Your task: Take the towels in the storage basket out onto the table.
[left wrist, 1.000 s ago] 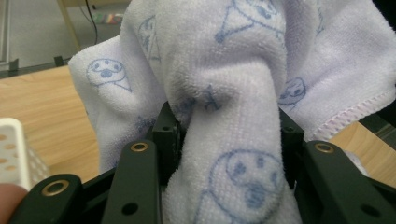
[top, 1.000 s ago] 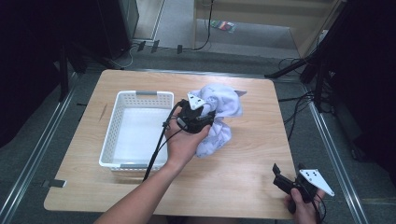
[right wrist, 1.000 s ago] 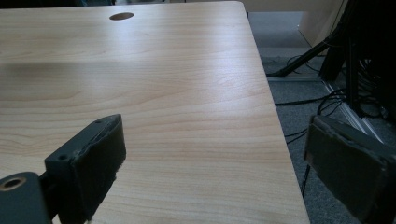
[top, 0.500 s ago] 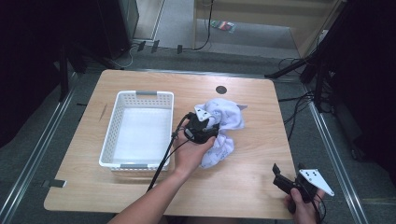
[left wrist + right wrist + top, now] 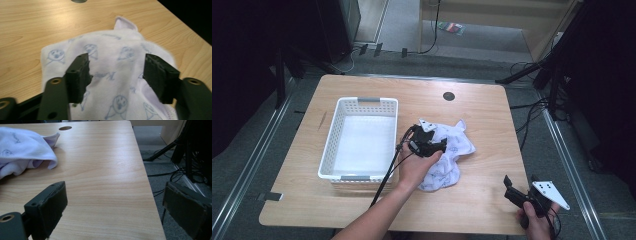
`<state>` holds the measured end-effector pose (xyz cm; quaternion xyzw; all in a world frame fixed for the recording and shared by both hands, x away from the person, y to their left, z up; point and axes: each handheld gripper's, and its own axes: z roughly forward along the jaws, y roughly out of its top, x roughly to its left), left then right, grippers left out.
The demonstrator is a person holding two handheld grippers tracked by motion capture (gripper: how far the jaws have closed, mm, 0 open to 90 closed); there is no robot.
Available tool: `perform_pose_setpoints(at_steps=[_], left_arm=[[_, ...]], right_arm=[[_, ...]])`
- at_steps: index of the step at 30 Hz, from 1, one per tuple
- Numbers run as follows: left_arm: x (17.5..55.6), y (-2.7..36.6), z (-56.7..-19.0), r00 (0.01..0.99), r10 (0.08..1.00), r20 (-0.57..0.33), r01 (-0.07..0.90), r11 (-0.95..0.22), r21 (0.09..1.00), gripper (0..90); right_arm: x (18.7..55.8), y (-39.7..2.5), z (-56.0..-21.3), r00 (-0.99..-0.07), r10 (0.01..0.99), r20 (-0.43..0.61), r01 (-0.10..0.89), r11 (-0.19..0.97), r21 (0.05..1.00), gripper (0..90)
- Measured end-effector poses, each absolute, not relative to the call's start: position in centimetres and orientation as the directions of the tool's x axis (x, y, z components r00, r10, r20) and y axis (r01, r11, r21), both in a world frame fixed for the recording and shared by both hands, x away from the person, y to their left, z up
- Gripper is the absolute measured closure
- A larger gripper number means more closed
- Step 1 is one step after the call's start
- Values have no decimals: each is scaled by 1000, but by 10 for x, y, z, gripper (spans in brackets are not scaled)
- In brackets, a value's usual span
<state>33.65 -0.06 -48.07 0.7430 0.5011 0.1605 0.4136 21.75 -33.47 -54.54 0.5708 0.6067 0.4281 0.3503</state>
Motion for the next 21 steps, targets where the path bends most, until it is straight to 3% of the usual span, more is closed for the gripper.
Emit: perform_pose_setpoints(at_steps=[4, 12, 21], left_arm=[[333, 0, -475, 448, 879, -165, 607, -163, 778, 175], [322, 11, -457, 519, 830, -204, 572, -160, 805, 3], [311, 40, -433, 529, 830, -175, 515, -150, 844, 0]], right_arm=[[217, -334, -545, -101, 993, 64, 395, -19, 918, 59], [217, -334, -545, -101, 993, 64, 394, -19, 919, 60], [218, -334, -545, -102, 993, 64, 397, -18, 918, 60]])
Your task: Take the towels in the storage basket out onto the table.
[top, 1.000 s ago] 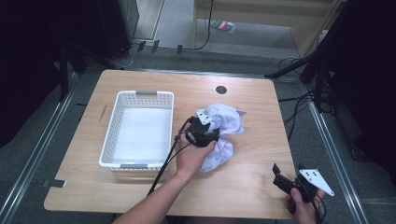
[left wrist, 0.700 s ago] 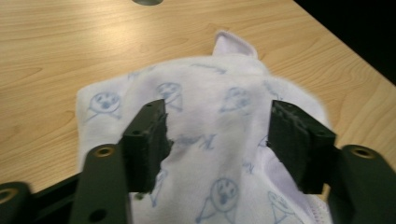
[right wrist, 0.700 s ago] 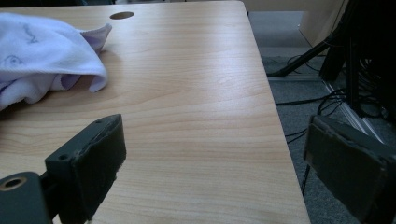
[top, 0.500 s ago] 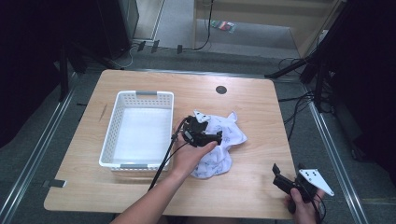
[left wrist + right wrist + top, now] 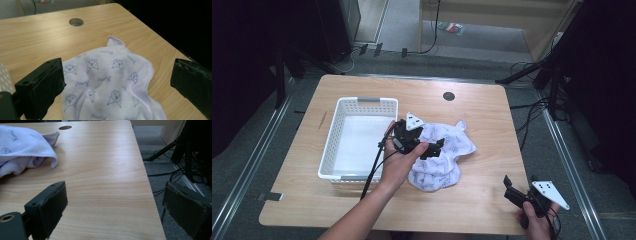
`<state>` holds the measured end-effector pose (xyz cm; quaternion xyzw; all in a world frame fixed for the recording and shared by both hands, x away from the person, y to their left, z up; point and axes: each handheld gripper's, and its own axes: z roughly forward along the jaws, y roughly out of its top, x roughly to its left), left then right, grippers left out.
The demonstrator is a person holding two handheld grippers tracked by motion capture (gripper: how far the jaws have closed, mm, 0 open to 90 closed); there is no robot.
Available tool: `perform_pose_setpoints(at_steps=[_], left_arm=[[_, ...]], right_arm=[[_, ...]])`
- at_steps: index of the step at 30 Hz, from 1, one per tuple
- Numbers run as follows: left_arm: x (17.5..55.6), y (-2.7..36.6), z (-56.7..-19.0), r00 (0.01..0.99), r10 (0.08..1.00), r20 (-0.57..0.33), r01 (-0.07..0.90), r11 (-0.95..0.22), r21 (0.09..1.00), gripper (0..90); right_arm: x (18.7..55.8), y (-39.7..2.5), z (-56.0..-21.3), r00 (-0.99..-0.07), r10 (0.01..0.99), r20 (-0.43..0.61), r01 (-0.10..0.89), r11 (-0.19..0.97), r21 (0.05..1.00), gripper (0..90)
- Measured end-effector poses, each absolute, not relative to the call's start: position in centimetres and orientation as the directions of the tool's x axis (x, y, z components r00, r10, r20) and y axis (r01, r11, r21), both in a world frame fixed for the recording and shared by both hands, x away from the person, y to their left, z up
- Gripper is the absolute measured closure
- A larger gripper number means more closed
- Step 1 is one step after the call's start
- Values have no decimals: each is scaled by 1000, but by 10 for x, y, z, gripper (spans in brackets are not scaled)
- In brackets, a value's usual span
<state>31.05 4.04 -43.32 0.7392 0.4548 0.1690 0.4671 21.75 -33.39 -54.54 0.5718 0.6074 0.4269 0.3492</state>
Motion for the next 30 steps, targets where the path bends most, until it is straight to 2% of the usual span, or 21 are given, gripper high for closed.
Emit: perform_pose_setpoints(at_steps=[12, 30], left_arm=[[301, 93, -421, 488, 857, -167, 480, -104, 871, 0], [283, 163, -427, 415, 896, -160, 456, -53, 888, 0]], right_arm=[[218, -334, -545, -102, 993, 61, 398, -16, 917, 61], [218, -334, -546, -102, 993, 54, 400, -9, 916, 62]])
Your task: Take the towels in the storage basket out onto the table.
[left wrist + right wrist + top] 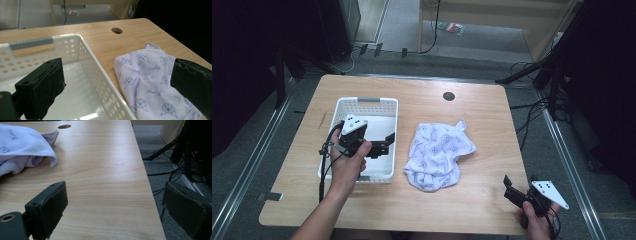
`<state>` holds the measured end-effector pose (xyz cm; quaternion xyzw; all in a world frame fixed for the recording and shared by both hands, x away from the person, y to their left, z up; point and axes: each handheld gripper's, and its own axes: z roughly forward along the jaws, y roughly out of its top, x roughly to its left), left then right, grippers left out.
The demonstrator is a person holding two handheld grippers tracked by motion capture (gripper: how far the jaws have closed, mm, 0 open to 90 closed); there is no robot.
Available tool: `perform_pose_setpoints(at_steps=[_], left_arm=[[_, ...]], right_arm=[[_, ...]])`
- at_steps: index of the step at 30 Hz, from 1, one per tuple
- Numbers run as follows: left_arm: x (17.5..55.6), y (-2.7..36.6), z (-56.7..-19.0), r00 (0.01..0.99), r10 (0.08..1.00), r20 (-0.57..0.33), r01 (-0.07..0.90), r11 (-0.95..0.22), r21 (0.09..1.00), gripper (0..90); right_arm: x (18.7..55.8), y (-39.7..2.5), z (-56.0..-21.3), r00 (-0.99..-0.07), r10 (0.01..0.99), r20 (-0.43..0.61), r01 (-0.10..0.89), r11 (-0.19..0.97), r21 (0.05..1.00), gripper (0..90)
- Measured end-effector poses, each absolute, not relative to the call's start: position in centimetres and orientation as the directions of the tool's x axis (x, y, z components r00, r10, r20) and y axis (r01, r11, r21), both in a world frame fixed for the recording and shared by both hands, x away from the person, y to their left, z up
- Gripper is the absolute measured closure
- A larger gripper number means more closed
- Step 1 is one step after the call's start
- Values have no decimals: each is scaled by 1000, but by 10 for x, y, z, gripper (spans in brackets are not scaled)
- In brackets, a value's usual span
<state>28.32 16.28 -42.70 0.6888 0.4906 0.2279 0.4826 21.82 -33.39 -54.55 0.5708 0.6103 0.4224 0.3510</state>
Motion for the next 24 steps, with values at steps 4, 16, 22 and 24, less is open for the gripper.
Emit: perform_pose_setpoints(at_steps=[4, 16, 22, 24], left_arm=[[278, 176, -430, 401, 903, -156, 451, -46, 891, 0], [261, 220, -440, 366, 919, -148, 423, -23, 906, 0], [252, 245, -442, 342, 929, -138, 411, -16, 912, 0], [249, 252, -444, 336, 932, -134, 411, -18, 911, 0]], right_arm=[[218, -334, -546, -101, 993, 55, 400, -10, 916, 63], [218, -334, -546, -99, 993, 56, 402, -12, 916, 64], [218, -334, -546, -99, 993, 56, 403, -12, 915, 64], [218, -334, -545, -97, 994, 58, 405, -14, 914, 64]])
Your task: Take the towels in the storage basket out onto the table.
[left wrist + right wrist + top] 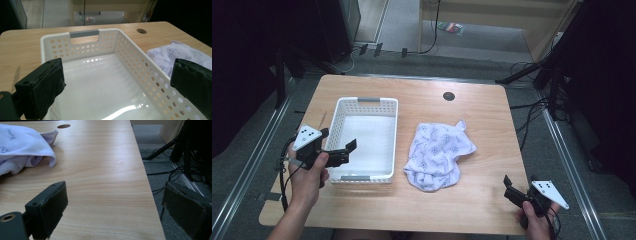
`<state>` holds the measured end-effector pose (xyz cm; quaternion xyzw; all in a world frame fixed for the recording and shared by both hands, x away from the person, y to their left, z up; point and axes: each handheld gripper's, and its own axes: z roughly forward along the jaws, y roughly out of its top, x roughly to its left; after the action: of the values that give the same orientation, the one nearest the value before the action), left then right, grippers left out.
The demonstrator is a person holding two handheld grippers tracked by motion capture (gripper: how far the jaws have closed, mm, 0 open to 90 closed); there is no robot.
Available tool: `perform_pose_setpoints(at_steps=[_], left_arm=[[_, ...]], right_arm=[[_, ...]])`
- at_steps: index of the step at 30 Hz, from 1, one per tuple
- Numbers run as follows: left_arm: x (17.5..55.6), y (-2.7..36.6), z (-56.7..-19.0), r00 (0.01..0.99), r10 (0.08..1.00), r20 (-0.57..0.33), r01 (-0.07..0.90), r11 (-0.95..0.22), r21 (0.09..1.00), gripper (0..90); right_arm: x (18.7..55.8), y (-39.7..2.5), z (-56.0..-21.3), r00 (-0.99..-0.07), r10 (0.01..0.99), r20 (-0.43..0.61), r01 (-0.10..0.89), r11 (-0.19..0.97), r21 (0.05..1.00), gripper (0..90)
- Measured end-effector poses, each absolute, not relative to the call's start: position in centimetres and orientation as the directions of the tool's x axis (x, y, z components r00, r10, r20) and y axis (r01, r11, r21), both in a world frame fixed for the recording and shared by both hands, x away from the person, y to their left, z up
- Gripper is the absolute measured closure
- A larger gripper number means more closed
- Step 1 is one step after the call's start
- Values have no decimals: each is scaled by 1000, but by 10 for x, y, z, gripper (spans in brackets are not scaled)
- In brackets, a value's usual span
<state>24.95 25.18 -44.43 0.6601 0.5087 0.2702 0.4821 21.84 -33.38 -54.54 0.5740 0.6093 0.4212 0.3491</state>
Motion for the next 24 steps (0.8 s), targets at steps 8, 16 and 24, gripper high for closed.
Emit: perform_pose_setpoints(at_steps=[8, 16, 24], left_arm=[[236, 281, -457, 301, 942, -145, 404, 11, 915, 0], [222, 314, -472, 262, 952, -156, 400, 39, 916, 0], [211, 341, -485, 209, 962, -175, 394, 80, 915, 0]], right_arm=[[219, -334, -546, -94, 994, 56, 402, -13, 916, 64], [219, -334, -545, -91, 994, 59, 407, -17, 913, 65], [219, -334, -546, -88, 994, 57, 407, -16, 913, 65]])
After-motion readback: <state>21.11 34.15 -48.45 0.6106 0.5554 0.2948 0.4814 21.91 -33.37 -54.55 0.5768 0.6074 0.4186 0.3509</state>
